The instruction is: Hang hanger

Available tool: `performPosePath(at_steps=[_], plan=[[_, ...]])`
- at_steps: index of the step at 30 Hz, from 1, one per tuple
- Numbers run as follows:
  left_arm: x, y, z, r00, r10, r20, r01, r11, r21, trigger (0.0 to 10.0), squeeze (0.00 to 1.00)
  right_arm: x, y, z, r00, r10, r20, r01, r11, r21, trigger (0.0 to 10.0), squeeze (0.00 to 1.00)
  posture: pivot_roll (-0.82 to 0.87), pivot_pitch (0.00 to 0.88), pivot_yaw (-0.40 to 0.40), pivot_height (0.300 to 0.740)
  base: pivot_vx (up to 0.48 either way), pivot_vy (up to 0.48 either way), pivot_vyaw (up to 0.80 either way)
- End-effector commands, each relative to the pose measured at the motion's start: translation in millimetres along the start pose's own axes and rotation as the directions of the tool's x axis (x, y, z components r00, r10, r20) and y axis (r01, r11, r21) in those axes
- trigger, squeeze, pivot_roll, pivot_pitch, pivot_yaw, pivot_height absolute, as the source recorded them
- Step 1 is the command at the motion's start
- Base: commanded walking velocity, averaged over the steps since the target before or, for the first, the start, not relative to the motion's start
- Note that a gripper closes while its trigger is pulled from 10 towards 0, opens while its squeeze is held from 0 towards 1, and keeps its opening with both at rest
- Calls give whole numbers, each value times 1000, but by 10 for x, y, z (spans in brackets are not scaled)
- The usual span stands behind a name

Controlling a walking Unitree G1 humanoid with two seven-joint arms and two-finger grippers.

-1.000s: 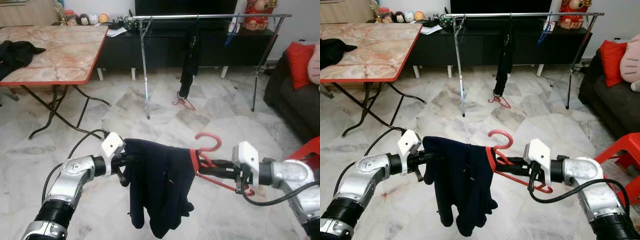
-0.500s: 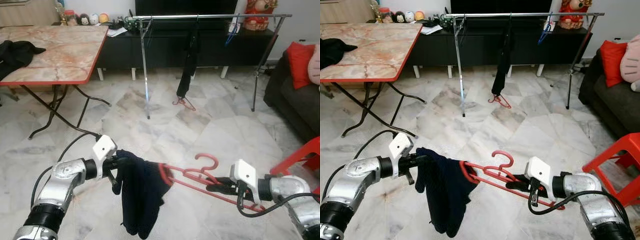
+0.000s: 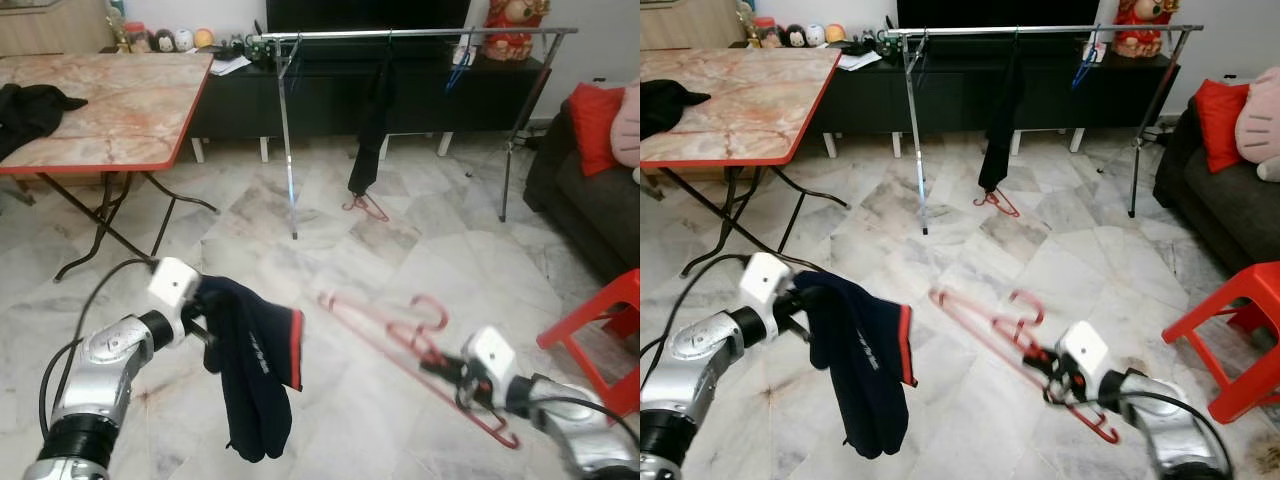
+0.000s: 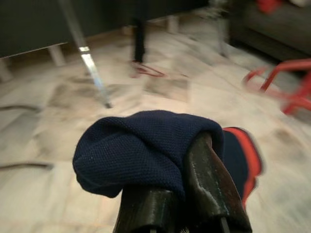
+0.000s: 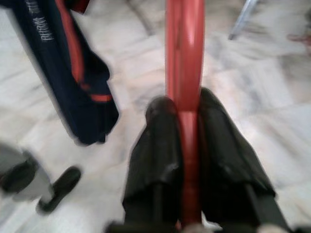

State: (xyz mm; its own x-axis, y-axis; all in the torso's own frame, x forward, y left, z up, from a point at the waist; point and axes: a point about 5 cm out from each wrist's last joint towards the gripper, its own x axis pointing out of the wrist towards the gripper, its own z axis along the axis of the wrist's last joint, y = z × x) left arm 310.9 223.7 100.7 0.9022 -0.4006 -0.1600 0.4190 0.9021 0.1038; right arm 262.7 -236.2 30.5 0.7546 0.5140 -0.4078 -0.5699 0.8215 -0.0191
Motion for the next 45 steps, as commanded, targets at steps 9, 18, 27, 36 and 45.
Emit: performPosePath(at_steps=[9,18,27,36,45], plan=[[50,-171,-41,984,159,78,-157,987,-29,10000,0,101,-54,81,892,-426,152,392,896,210,10000,0,-30,0,5,740,0,0,0],[103,-331,-136,959,266,102,-259,963,-75,10000,0,89,92,-166,747,-663,49,618,719,318,10000,0,-37,0,16,740,0,0,0],[112,-359,-306,942,332,55,-330,943,-50,10000,0,124,294,-419,709,-702,-70,675,647,353,10000,0,-39,0,28,740,0,0,0],[-121,-382,-960,908,340,-246,-357,934,-25,10000,0,9,452,-883,697,-649,-306,717,627,305,10000,0,-41,0,32,740,0,0,0],[-347,-392,-1237,868,347,-355,-389,920,-52,10000,0,-139,498,-1086,686,-619,-382,724,631,279,10000,0,-37,0,26,740,0,0,0]])
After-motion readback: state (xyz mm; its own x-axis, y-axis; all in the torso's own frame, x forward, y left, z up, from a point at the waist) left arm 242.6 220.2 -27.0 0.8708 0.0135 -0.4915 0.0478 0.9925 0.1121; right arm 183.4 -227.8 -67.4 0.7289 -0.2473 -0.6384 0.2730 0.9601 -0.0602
